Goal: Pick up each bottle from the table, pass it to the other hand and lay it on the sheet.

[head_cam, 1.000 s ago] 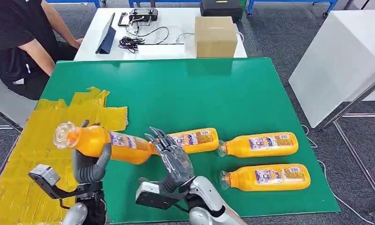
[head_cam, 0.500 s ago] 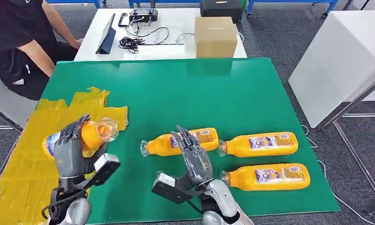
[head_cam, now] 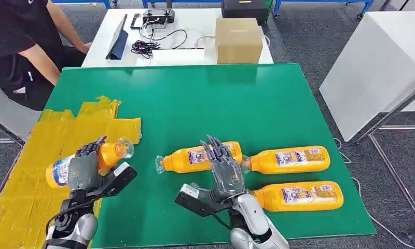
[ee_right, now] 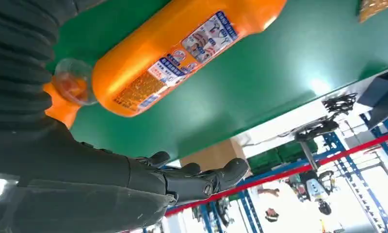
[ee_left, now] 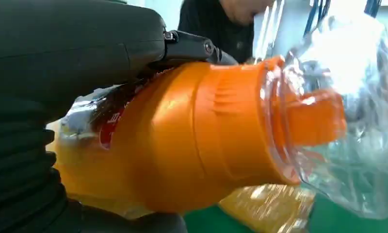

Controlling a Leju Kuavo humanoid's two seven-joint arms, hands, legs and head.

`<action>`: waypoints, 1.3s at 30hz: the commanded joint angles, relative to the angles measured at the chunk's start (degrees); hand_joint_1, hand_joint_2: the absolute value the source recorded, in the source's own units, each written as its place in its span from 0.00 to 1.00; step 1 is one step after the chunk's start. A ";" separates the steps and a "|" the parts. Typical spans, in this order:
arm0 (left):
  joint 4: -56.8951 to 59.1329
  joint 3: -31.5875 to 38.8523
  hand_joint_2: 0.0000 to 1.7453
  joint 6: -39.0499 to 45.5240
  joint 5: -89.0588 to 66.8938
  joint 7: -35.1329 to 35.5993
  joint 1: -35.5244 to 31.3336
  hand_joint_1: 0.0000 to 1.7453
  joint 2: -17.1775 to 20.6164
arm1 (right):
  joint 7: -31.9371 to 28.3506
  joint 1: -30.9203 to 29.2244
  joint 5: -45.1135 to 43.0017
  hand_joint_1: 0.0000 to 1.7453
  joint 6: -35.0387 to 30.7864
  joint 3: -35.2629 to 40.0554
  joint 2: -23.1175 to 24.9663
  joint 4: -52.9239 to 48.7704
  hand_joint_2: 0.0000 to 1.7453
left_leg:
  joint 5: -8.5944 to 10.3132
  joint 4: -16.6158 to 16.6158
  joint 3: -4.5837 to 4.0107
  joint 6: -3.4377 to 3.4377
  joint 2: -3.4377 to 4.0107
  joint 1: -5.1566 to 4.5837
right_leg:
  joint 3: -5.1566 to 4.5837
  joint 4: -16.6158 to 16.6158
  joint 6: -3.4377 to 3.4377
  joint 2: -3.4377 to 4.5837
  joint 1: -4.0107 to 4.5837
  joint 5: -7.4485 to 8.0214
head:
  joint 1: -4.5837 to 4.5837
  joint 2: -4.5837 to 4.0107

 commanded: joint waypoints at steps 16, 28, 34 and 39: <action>10.28 -3.60 0.00 -2.70 5.57 0.07 -7.96 0.00 -1.33 | 4.83 -13.44 7.02 0.00 9.89 -0.73 -1.29 17.03 1.00 | 0.04 -0.04 0.12 -0.03 -0.01 0.02 | 0.16 -0.06 0.01 -0.04 0.01 0.02 | 0.00 0.00; -9.23 -1.23 0.00 4.20 33.44 -20.82 2.67 0.00 -7.49 | 6.22 -16.00 7.89 0.00 14.22 -0.86 -3.29 24.18 1.00 | -0.10 0.02 0.17 -0.01 0.10 0.00 | 0.24 -0.05 0.07 0.07 0.01 -0.04 | 0.00 0.00; -9.23 -1.23 0.00 4.20 33.44 -20.82 2.67 0.00 -7.49 | 6.22 -16.00 7.89 0.00 14.22 -0.86 -3.29 24.18 1.00 | 0.00 -0.01 0.01 -0.02 0.05 0.00 | 0.04 -0.02 0.03 0.04 0.00 0.03 | -0.02 0.00; -9.24 -1.28 0.00 4.26 35.07 -22.23 2.35 0.00 -7.42 | 6.54 -16.44 7.49 0.00 15.65 -0.72 -3.00 24.57 1.00 | -0.06 -0.02 0.14 -0.03 0.06 0.01 | 0.17 -0.04 0.03 0.04 0.00 -0.03 | -0.02 0.00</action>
